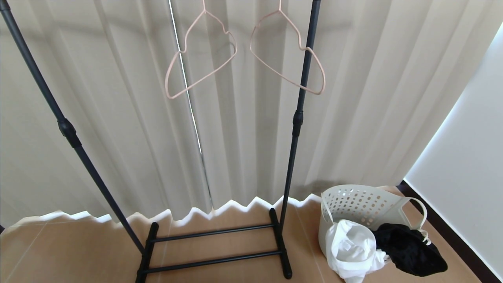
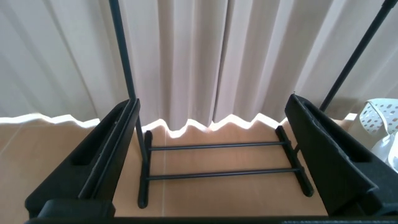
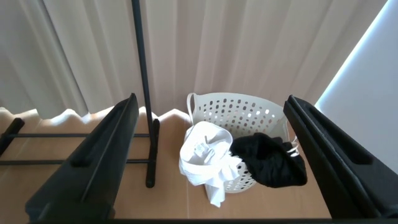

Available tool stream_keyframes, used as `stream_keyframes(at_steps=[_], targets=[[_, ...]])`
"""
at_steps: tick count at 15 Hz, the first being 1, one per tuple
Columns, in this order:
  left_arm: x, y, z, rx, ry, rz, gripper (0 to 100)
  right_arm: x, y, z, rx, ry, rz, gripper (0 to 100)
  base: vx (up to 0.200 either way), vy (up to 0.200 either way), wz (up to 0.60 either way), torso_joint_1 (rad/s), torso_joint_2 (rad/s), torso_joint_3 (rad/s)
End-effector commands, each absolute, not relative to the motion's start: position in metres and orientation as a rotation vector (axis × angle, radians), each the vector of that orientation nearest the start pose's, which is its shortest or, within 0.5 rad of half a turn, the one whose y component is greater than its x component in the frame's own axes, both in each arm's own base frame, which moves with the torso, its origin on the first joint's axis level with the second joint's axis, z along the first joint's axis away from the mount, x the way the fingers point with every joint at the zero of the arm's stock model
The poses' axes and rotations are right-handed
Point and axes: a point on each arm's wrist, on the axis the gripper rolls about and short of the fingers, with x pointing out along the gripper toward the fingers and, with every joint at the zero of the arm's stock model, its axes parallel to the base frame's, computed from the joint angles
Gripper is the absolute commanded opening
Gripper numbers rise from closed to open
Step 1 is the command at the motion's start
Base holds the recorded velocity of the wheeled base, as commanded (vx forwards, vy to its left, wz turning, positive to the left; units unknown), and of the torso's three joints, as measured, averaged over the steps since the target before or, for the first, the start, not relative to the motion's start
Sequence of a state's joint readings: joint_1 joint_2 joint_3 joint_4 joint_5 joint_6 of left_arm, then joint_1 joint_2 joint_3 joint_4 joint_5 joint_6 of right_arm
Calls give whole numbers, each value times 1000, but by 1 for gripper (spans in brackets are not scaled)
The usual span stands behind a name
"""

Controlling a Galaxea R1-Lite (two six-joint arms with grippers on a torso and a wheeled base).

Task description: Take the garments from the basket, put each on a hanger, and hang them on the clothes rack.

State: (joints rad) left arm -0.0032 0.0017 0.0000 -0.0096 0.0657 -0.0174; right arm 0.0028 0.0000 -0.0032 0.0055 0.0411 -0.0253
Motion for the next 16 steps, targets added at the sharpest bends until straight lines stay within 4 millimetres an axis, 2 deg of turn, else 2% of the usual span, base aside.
stream_keyframes(at_steps=[1, 5, 15, 16], targets=[[-23, 2, 76, -17, -8, 63, 100, -23, 1, 76, -24, 3, 45, 100, 0, 0, 0, -129, 466, 344], [-23, 2, 77, -13, -10, 63, 100, -23, 1, 76, -21, 0, 44, 100, 0, 0, 0, -84, 356, 278], [-23, 2, 76, -17, -8, 63, 100, -23, 1, 76, -22, -2, 43, 100, 0, 0, 0, -13, 83, 72], [-23, 2, 76, -17, -8, 63, 100, -23, 1, 76, -22, -2, 43, 100, 0, 0, -600, 2, 17, 7]])
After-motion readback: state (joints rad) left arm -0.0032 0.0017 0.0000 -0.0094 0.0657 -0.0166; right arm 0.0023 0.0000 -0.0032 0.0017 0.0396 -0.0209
